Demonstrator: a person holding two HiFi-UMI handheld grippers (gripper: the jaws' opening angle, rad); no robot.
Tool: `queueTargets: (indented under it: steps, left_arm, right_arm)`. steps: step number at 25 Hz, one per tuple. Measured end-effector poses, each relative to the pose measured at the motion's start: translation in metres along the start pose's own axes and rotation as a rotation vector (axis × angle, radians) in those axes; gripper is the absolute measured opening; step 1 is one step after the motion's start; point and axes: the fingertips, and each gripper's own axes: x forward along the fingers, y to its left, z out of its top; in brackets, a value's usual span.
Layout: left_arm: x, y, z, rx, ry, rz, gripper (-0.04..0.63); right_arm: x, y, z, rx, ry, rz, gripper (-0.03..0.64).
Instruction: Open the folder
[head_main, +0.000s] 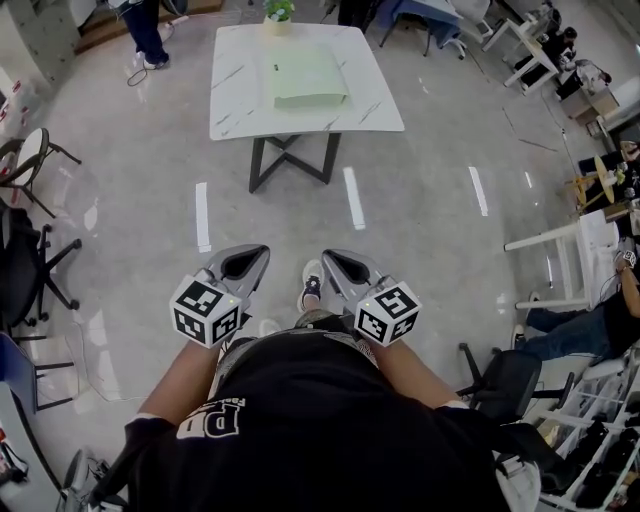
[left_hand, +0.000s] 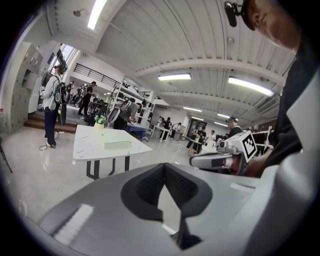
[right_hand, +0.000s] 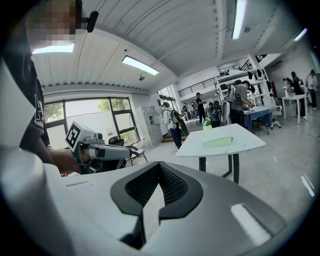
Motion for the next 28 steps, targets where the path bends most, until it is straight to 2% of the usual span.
queueTargets:
  steps: [10, 19, 28]
  left_arm:
    - [0.049, 0.031, 0.026, -0.003, 0.007, 0.016, 0.054]
    - [0.115, 0.065, 0.075, 0.023, -0.008, 0.032, 0.054]
    - [0.17, 0.081, 0.103, 0.026, -0.009, 0.061, 0.054]
  right_arm:
    - [0.032, -0.055, 0.022, 0.019, -0.011, -0.002, 0.0]
    - [0.066, -0.126, 0.074, 0.006, -0.049, 0.001, 0.0]
    - [0.086, -0.183, 0.099, 0.002, -0.045, 0.038, 0.0]
